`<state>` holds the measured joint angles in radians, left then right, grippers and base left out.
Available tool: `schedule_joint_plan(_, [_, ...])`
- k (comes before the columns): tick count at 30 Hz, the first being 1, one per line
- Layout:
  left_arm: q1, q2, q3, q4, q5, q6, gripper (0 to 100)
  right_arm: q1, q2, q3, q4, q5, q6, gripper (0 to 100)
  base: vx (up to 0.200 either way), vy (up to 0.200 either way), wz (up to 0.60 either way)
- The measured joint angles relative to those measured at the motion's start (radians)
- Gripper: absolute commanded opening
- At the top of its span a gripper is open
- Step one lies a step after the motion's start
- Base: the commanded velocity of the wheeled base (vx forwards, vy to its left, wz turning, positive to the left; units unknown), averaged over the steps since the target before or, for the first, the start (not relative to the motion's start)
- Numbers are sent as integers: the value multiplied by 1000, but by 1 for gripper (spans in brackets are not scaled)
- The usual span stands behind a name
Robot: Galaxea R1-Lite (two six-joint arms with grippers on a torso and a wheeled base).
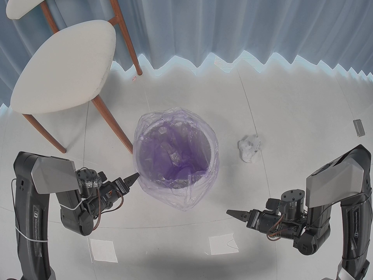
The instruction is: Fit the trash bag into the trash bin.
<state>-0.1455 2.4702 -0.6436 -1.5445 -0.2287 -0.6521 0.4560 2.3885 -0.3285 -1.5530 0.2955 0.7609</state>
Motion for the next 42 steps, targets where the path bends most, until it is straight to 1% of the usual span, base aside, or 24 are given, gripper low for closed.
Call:
schedule_joint_plan(5, [6, 44, -55, 0, 14, 0, 100, 1, 0, 0, 0, 0, 0, 100, 0, 0, 0])
schedule_joint_plan(10, [10, 112, -126, 1, 71, 2, 100, 0, 0, 0, 0, -1, 0, 100, 0, 0, 0])
schedule_joint_plan(12, [10, 135, -142, 1, 80, 3, 100, -1, 1, 0, 0, 0, 0, 100, 0, 0, 0])
schedule_joint_plan(18, [10, 151, -137, -1, 81, 3, 100, -1, 1, -1, 0, -1, 0, 100, 0, 0, 0])
schedule_joint_plan(22, [7, 124, -114, -2, 91, 3, 100, -1, 1, -1, 0, -1, 0, 100, 0, 0, 0])
schedule_joint_plan(28, [4, -18, -53, -2, 119, -9, 100, -3, 0, 0, 0, -1, 2, 100, 0, 0, 0])
schedule_joint_plan(35, [-32, -310, 16, -1, 150, -43, 100, -5, -18, 4, 0, 1, 28, 100, 0, 0, 0])
schedule_joint_plan(39, [-55, -483, 48, -1, 144, -58, 100, -6, -66, 15, 1, 3, 61, 100, 0, 0, 0])
schedule_joint_plan(42, [-71, -577, 71, -1, 127, -64, 100, -6, -127, 23, 0, 2, 57, 100, 0, 0, 0])
